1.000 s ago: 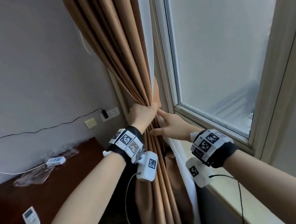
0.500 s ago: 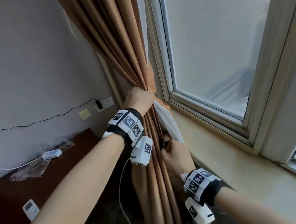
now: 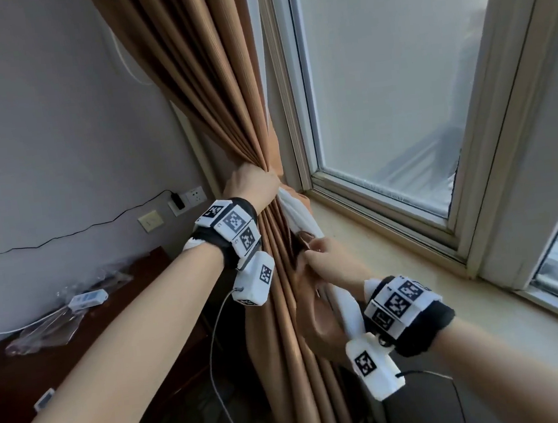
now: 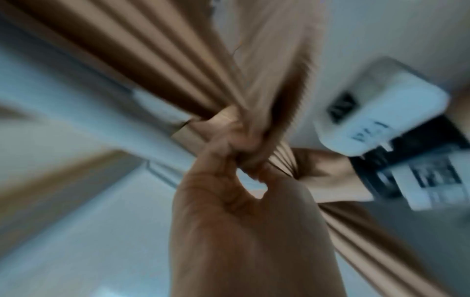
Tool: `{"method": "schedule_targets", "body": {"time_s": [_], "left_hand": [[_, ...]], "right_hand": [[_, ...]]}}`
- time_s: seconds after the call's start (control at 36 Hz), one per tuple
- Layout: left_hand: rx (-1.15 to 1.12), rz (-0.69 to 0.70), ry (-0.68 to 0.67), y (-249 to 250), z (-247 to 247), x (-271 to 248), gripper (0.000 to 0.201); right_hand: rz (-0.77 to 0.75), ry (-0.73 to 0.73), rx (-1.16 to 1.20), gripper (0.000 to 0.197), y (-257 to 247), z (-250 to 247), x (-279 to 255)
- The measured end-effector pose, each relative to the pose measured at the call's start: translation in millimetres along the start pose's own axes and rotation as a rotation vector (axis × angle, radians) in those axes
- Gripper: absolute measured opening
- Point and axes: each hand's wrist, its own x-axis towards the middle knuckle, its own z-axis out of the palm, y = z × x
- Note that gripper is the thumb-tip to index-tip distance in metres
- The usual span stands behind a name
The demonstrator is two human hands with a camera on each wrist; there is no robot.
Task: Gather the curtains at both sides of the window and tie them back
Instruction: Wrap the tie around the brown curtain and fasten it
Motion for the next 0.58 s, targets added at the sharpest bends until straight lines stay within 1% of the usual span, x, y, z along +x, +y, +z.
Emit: {"method": "schedule_targets", "body": {"time_s": [0.06,0.11,0.14,0.17,0.19,0.22,0.25,0.28,0.33,0.36,0.39,0.42,0.44,0.53,0.58], "left_hand": [[0.010,0.014,-0.037,1.1,-3.6,-2.5,0.049],[-0.008,0.021,-0.080,1.3,-6.4,-6.3,0.048],[-0.031,0.024,-0.097,1.3,-8.5,-8.7,0.047],[-0.062,0.025,-0.111,0.3,-10.0,-10.0,0.045],[-0.094,0.028,-0.126,-1.2,-11.5,-10.6,0.044],[-0.118,0.033,-0.146,-2.8,-13.1,-10.8,0.041],[-0.135,0.040,-0.165,-4.8,-15.5,-11.3,0.037],[-0.155,0.037,-0.176,-7.5,-17.8,-11.8,0.031],[-0.209,0.005,-0.186,-13.7,-22.7,-12.7,0.019],[-0.226,-0.009,-0.188,-17.1,-24.9,-12.7,0.018],[-0.241,-0.021,-0.190,-20.9,-26.6,-12.5,0.018],[-0.257,-0.028,-0.189,-24.1,-28.2,-12.4,0.017],[-0.271,-0.034,-0.187,-26.8,-29.6,-11.8,0.017],[-0.273,-0.033,-0.165,-32.7,-30.7,-11.1,0.019],[-0.282,-0.028,-0.155,-34.9,-29.9,-10.9,0.019]], "right_hand": [[0.112,-0.164,0.355,0.017,-11.4,6.9,-7.3],[0.181,-0.355,0.683,0.028,-18.1,13.6,-12.2],[0.198,-0.413,0.782,0.032,-20.7,17.8,-13.7],[0.214,-0.434,0.814,0.029,-21.6,23.6,-11.9],[0.209,-0.431,0.783,0.022,-26.1,28.0,-11.9],[0.174,-0.405,0.700,0.018,-29.8,32.5,-9.2],[0.118,-0.379,0.602,0.022,-32.9,36.9,-6.3],[0.042,-0.364,0.484,0.022,-35.3,40.7,-3.0],[-0.171,-0.342,0.189,0.023,-39.2,45.7,-0.1],[-0.288,-0.297,0.046,0.022,-37.8,49.6,2.6],[-0.365,-0.218,-0.066,0.019,-35.0,54.0,5.3],[-0.405,-0.116,-0.149,0.017,-32.9,57.6,5.8],[-0.421,-0.008,-0.226,0.016,-30.5,61.0,6.2],[-0.430,0.301,-0.522,0.021,-23.1,66.3,6.5],[-0.496,0.474,-0.600,0.030,-21.8,66.6,9.2]]}}
